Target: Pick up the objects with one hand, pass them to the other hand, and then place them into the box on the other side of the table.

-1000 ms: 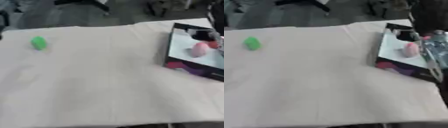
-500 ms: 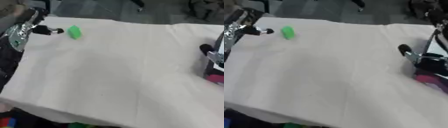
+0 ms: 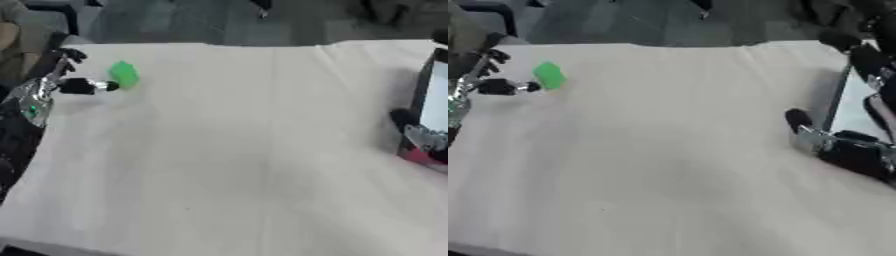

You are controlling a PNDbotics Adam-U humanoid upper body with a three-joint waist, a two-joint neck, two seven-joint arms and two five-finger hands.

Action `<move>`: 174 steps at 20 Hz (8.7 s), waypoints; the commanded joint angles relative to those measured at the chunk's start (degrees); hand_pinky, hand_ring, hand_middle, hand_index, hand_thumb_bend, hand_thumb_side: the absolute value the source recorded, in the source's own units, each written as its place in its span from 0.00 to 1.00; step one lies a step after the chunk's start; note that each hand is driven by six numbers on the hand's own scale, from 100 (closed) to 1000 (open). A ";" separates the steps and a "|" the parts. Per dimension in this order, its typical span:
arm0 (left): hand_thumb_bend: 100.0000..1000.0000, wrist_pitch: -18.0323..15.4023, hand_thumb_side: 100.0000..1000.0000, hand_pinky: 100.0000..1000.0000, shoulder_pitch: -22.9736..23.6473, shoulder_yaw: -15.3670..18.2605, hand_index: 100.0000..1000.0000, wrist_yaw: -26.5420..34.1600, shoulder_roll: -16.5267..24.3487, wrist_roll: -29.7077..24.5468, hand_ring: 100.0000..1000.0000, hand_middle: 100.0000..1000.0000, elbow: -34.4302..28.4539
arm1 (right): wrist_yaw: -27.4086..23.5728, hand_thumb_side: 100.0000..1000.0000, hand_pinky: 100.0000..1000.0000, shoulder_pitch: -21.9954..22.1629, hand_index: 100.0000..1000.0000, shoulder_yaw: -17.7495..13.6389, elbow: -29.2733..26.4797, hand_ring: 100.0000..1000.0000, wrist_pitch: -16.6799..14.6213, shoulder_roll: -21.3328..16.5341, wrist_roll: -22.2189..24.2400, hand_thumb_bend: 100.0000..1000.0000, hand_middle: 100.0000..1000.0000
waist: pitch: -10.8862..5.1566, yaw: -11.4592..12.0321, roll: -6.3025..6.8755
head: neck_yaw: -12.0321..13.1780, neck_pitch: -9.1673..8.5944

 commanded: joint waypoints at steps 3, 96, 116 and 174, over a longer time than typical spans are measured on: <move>0.82 0.17 0.52 0.66 -0.87 0.94 0.78 3.69 3.64 1.32 0.64 0.68 -0.42 | -1.08 0.35 0.78 -1.04 0.83 -0.33 -1.21 0.79 0.81 -0.01 -1.93 0.36 1.00 | 0.13 -0.94 0.32 | 1.30 -1.95; 0.00 7.13 0.13 0.54 -1.60 -26.47 0.51 51.27 -19.65 -50.68 0.40 0.40 -57.59 | -3.07 0.21 0.74 -3.68 0.53 12.87 8.07 0.73 -6.00 8.24 -2.84 0.50 1.00 | -11.83 11.03 -1.97 | -20.61 7.18; 0.57 6.91 0.57 0.60 -0.98 -25.46 0.64 54.83 -20.17 -55.24 0.51 0.51 -54.04 | -15.53 0.30 0.70 -1.80 0.22 12.20 4.97 0.72 -3.38 4.90 -6.55 0.41 1.00 | -11.54 9.91 -2.05 | -21.19 6.77; 0.37 3.02 0.57 0.64 26.67 11.90 0.66 47.63 -23.88 -22.16 0.54 0.55 -59.44 | -9.44 0.22 0.67 9.67 0.85 -0.53 -1.20 0.74 6.46 -2.24 -3.47 0.62 1.00 | -11.97 12.38 -2.69 | -15.54 7.18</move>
